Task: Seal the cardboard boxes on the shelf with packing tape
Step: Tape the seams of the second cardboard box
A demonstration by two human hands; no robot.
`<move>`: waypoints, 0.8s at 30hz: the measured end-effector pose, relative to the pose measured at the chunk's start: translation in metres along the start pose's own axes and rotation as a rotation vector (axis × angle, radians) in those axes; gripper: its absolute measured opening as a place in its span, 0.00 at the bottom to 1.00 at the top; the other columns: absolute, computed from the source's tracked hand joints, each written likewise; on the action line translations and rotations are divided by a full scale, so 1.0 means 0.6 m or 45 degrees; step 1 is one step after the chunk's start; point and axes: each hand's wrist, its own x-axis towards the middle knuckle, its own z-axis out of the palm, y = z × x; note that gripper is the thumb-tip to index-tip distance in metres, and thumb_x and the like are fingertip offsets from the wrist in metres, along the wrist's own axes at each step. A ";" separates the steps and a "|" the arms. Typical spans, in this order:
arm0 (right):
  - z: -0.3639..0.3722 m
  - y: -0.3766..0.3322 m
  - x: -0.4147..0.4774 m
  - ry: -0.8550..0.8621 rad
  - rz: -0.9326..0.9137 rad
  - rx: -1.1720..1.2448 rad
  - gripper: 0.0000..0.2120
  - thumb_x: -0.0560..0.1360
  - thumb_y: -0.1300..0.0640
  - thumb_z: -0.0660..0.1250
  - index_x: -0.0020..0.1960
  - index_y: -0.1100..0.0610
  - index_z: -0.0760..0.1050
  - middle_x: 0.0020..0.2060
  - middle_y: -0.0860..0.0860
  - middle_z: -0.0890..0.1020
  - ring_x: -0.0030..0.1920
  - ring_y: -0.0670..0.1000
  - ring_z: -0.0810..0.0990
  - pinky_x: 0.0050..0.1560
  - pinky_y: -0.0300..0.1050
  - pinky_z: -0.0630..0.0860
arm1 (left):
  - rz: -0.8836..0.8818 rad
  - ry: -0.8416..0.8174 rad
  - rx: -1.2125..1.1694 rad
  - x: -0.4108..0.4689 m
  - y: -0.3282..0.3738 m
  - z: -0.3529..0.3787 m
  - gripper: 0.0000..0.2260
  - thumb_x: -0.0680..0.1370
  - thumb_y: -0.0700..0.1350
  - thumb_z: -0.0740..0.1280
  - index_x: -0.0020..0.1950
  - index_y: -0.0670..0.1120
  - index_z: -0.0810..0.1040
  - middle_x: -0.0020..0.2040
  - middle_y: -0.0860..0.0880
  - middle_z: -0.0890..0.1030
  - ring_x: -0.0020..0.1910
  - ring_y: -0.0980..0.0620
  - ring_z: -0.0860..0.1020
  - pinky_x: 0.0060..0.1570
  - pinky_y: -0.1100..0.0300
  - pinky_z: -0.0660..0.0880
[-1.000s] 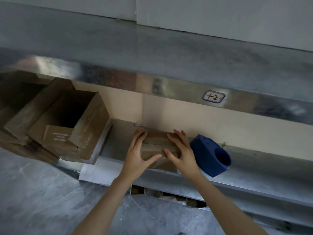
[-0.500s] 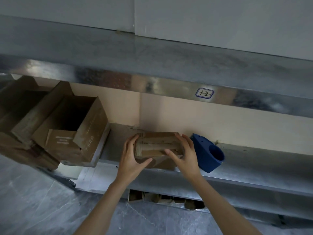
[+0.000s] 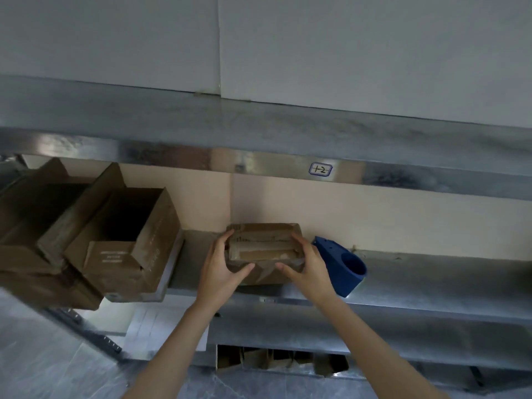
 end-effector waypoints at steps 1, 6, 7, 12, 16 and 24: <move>-0.009 -0.007 0.002 0.036 -0.009 0.005 0.36 0.70 0.44 0.75 0.73 0.46 0.63 0.66 0.48 0.73 0.64 0.45 0.71 0.65 0.43 0.71 | 0.028 0.000 -0.007 0.007 0.013 -0.002 0.39 0.69 0.50 0.79 0.76 0.55 0.62 0.71 0.55 0.70 0.70 0.55 0.68 0.70 0.51 0.68; -0.071 -0.039 0.006 0.230 -0.053 0.000 0.34 0.71 0.47 0.75 0.73 0.48 0.64 0.65 0.50 0.73 0.61 0.44 0.72 0.63 0.40 0.70 | 0.164 0.043 -0.027 0.037 0.085 0.014 0.41 0.68 0.47 0.80 0.76 0.52 0.63 0.69 0.56 0.71 0.69 0.55 0.70 0.69 0.54 0.69; -0.086 -0.043 0.007 0.260 -0.053 -0.009 0.34 0.71 0.46 0.75 0.72 0.48 0.64 0.65 0.50 0.73 0.61 0.45 0.72 0.63 0.42 0.71 | 0.184 0.050 -0.038 0.041 0.098 0.019 0.41 0.68 0.48 0.80 0.76 0.52 0.64 0.69 0.57 0.71 0.69 0.55 0.70 0.69 0.54 0.69; -0.168 -0.043 -0.005 0.420 -0.046 -0.027 0.34 0.68 0.42 0.75 0.70 0.46 0.67 0.62 0.48 0.75 0.61 0.47 0.73 0.62 0.45 0.74 | 0.308 -0.043 -0.047 0.065 0.158 0.062 0.39 0.68 0.51 0.80 0.74 0.54 0.64 0.68 0.58 0.69 0.67 0.57 0.71 0.67 0.50 0.72; -0.241 -0.017 -0.020 0.517 -0.001 -0.010 0.34 0.67 0.44 0.77 0.69 0.47 0.69 0.60 0.48 0.76 0.59 0.46 0.74 0.61 0.45 0.75 | 0.401 -0.149 -0.058 0.075 0.209 0.117 0.39 0.68 0.50 0.80 0.75 0.51 0.64 0.70 0.54 0.70 0.66 0.57 0.72 0.67 0.51 0.73; -0.403 0.067 -0.093 0.708 0.078 0.015 0.31 0.62 0.46 0.80 0.62 0.47 0.74 0.58 0.46 0.79 0.58 0.44 0.77 0.60 0.44 0.76 | 0.568 -0.339 0.075 0.048 0.312 0.254 0.38 0.71 0.53 0.77 0.77 0.52 0.64 0.71 0.51 0.71 0.68 0.50 0.70 0.67 0.49 0.70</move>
